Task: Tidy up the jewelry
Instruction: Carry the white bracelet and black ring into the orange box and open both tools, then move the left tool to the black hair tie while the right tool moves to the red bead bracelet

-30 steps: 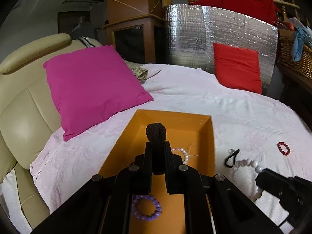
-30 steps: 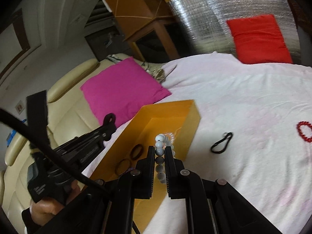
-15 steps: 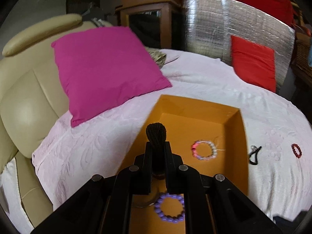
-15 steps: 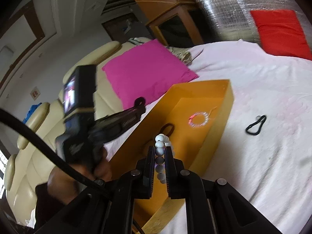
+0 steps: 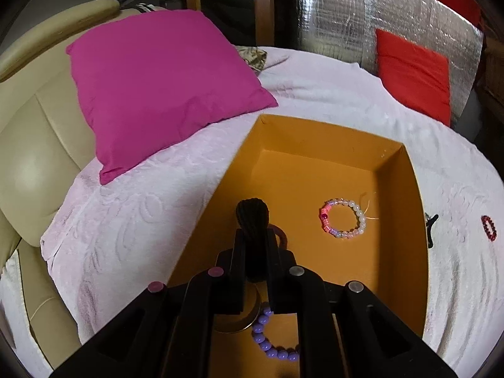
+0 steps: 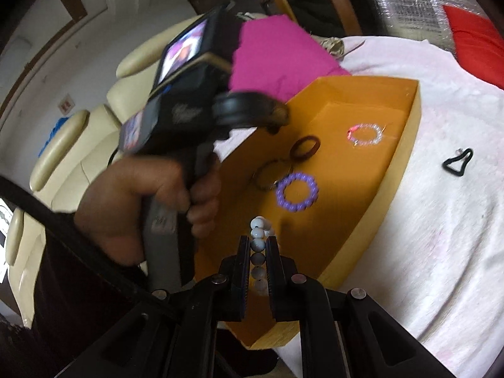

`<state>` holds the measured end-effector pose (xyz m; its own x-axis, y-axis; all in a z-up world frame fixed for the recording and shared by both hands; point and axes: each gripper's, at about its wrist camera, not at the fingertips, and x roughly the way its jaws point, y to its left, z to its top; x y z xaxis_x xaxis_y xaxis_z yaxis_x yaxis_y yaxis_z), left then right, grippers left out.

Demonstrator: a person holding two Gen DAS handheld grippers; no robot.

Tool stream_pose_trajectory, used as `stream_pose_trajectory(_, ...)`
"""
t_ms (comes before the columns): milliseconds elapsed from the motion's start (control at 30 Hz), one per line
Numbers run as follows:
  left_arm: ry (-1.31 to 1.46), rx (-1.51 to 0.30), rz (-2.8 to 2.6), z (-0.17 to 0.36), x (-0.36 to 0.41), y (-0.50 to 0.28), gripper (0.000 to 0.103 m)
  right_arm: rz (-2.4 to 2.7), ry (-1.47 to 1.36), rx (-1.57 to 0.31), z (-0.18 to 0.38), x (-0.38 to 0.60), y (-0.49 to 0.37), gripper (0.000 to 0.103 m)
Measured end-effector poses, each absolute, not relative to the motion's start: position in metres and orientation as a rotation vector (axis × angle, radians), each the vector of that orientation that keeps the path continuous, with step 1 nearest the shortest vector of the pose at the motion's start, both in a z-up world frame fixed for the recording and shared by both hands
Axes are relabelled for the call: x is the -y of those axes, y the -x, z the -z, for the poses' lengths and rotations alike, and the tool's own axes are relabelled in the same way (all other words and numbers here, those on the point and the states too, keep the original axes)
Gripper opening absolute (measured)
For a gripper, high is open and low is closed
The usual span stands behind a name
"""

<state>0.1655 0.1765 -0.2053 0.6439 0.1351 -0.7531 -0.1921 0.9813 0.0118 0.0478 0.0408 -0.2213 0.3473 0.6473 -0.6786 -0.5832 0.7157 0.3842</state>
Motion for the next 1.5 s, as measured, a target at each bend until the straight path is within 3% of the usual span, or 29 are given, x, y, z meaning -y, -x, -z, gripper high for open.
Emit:
stream_pose_trajectory(133, 0.052, -0.878, -0.191, 0.212, -0.173, -0.174, 0.014, -0.805, -0.051, -0.938, 0.226, -0.046, -0.043, 0.011)
stream_pose_trajectory(233, 0.047, -0.890, -0.209, 0.214, -0.172, -0.177, 0.046, -0.806, -0.048, -0.953, 0.225, -0.044, -0.042, 0.012)
stream_pose_trajectory(300, 0.045, -0.879, -0.214, 0.211, -0.169, -0.177, 0.046, -0.800, -0.061, -0.954, 0.223, -0.040, -0.043, 0.012)
stream_pose_trajectory(400, 0.046, -0.863, -0.213, 0.205, -0.162, -0.176, 0.055, -0.780, -0.080, -0.948, 0.218, -0.029, -0.046, 0.013)
stream_pose_trajectory(633, 0.036, -0.823, -0.204, 0.191, -0.138, -0.178, 0.058, -0.692, -0.140, -0.900, 0.200, 0.010, -0.059, 0.013)
stream_pose_trajectory(767, 0.023, -0.782, -0.197, 0.180, -0.117, -0.178, 0.067, -0.623, -0.151, -0.874, 0.193, 0.032, -0.069, 0.017)
stream_pose_trajectory(1500, -0.174, -0.734, -0.089, 0.178, 0.001, -0.185, 0.069, -0.217, -0.458, -0.805, 0.158, 0.224, -0.104, 0.025)
